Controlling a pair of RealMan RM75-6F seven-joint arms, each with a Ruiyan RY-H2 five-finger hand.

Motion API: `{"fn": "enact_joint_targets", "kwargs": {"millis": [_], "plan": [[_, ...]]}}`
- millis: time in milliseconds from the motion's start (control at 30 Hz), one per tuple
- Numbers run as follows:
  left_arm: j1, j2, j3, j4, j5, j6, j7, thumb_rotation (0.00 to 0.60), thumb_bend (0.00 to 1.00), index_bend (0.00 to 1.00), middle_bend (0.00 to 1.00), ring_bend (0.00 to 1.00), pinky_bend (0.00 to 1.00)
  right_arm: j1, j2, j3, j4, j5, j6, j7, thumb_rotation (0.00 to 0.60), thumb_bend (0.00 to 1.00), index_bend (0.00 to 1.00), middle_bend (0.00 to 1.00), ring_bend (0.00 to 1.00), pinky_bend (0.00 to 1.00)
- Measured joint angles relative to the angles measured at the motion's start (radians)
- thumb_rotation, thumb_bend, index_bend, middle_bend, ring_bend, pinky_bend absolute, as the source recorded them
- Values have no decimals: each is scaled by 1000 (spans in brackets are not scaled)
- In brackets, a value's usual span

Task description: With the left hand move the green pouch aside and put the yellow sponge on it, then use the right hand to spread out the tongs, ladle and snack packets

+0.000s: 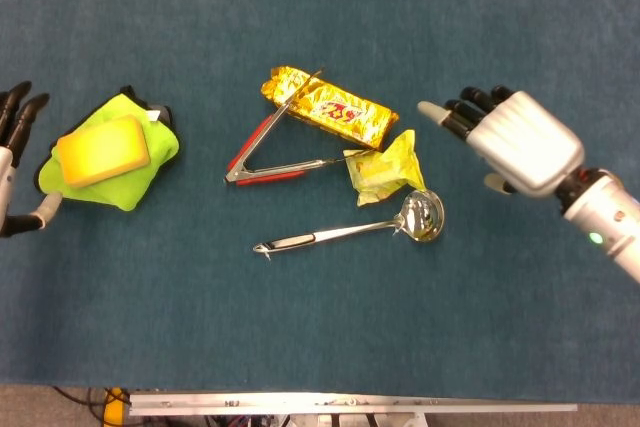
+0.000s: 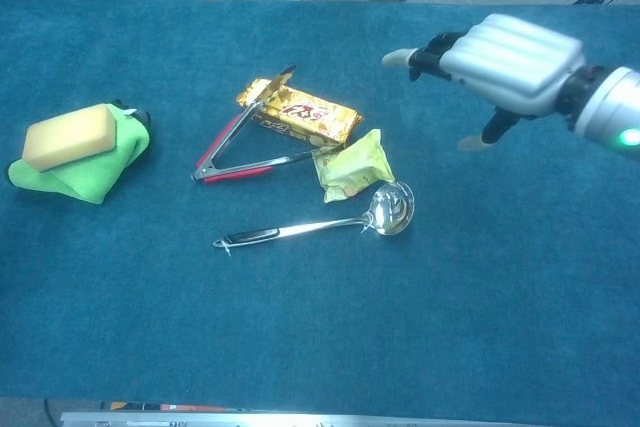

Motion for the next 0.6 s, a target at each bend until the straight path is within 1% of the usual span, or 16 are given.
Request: {"fn": "enact_joint_targets", "kwargs": {"millis": [167, 367, 600], "plan": [[14, 6, 4, 5, 5, 2, -17, 600, 265, 0, 0, 0, 150, 31, -63, 11, 28, 89, -15, -73, 600, 4, 103, 296, 221, 418], [32, 12, 10, 10, 17, 10, -36, 600, 265, 0, 0, 0, 150, 82, -120, 20, 32, 192, -44, -140, 600, 6, 103, 296, 221, 418], [47, 20, 12, 12, 37, 20, -50, 600, 265, 0, 0, 0, 150, 128, -185, 32, 27, 267, -48, -164, 600, 22, 112, 304, 221, 419]]}}
